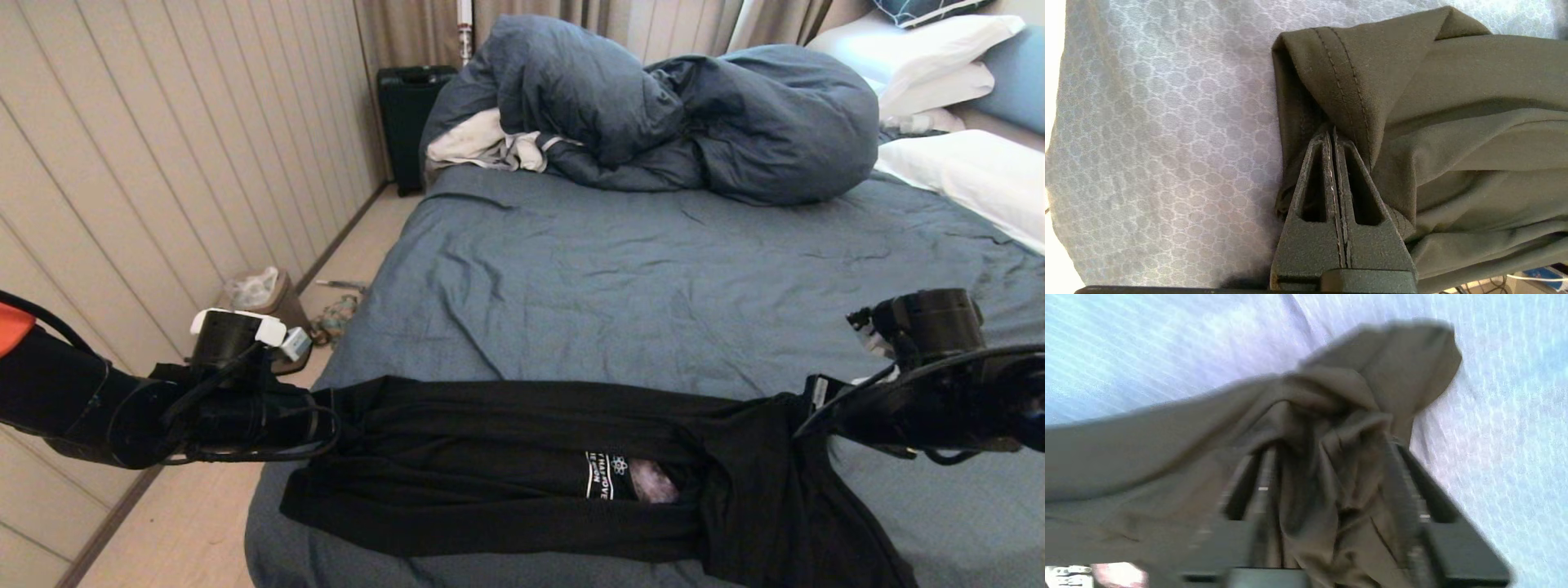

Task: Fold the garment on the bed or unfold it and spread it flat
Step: Fold the black T-shirt

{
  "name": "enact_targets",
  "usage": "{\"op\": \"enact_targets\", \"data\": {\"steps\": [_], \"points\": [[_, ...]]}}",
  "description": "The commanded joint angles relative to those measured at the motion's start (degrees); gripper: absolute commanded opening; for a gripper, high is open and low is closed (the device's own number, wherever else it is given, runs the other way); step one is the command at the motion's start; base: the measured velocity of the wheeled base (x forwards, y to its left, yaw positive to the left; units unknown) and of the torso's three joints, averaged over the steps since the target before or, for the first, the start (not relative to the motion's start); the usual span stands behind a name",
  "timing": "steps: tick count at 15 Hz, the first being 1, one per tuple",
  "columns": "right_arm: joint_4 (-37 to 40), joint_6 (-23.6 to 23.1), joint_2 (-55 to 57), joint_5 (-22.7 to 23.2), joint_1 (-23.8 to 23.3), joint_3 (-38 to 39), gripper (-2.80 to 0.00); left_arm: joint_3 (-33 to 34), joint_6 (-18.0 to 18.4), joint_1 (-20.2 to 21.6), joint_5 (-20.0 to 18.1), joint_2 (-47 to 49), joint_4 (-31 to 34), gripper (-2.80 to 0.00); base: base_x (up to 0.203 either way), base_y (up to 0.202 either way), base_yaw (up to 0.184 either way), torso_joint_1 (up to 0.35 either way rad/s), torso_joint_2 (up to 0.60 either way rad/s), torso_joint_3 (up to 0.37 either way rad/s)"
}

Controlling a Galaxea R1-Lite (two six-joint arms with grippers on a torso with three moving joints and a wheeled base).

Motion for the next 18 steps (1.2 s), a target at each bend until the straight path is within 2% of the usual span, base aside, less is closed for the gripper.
{"op": "enact_targets", "data": {"steps": [1, 6, 9, 10, 12, 13, 14, 15, 16, 18], "points": [[-2.3, 0.5, -2.2, 1.9, -0.5, 0.8, 0.00, 0.0, -0.1, 0.0, -0.1, -0.1, -0.1, -2.80, 0.000, 0.000, 0.000, 0.000, 0.00, 0.000], [-2.5, 1.0, -6.0, 5.8, -6.7, 0.2, 0.00, 0.0, -0.1, 0.1, -0.1, -0.3, -0.1, -2.80, 0.000, 0.000, 0.000, 0.000, 0.00, 0.000], [-2.3, 0.6, -6.2, 7.4, -7.3, 0.6, 0.00, 0.0, -0.2, 0.1, -0.1, -0.3, -0.1, -2.80, 0.000, 0.000, 0.000, 0.000, 0.00, 0.000], [-2.1, 0.5, -6.4, 7.5, -7.2, 0.6, -2.80, 0.0, -0.2, 0.1, -0.1, -0.3, -0.1, -2.80, 0.000, 0.000, 0.000, 0.000, 0.00, 0.000], [2.2, -0.5, -7.5, 8.6, -7.5, -0.1, -2.80, 0.0, -0.1, 0.1, -0.1, -0.3, -0.1, -2.80, 0.000, 0.000, 0.000, 0.000, 0.00, 0.000], [5.8, -2.6, -8.9, 11.4, -8.6, -0.6, -2.80, 0.0, -0.2, 0.0, -0.1, -0.3, -0.1, -2.80, 0.000, 0.000, 0.000, 0.000, 0.00, 0.000], [9.0, -7.3, -10.2, 14.9, -10.4, -0.8, -2.80, 0.0, -0.2, 0.0, -0.1, -0.3, -0.1, -2.80, 0.000, 0.000, 0.000, 0.000, 0.00, 0.000], [14.2, -14.2, -11.2, 18.7, -13.6, -1.1, -2.80, -0.1, -0.2, 0.0, -0.1, -0.3, 0.0, -2.80, 0.000, 0.000, 0.000, 0.000, 0.00, 0.000], [22.1, -20.0, -11.5, 21.4, -16.5, -2.5, -2.80, -0.1, -0.3, 0.1, -0.1, -0.3, 0.0, -2.80, 0.000, 0.000, 0.000, 0.000, 0.00, 0.000], [31.8, -24.7, -10.1, 23.5, -18.7, -6.7, -2.80, -0.5, -0.4, 0.1, -0.1, -0.3, 0.0, -2.80, 0.000, 0.000, 0.000, 0.000, 0.00, 0.000]]}}
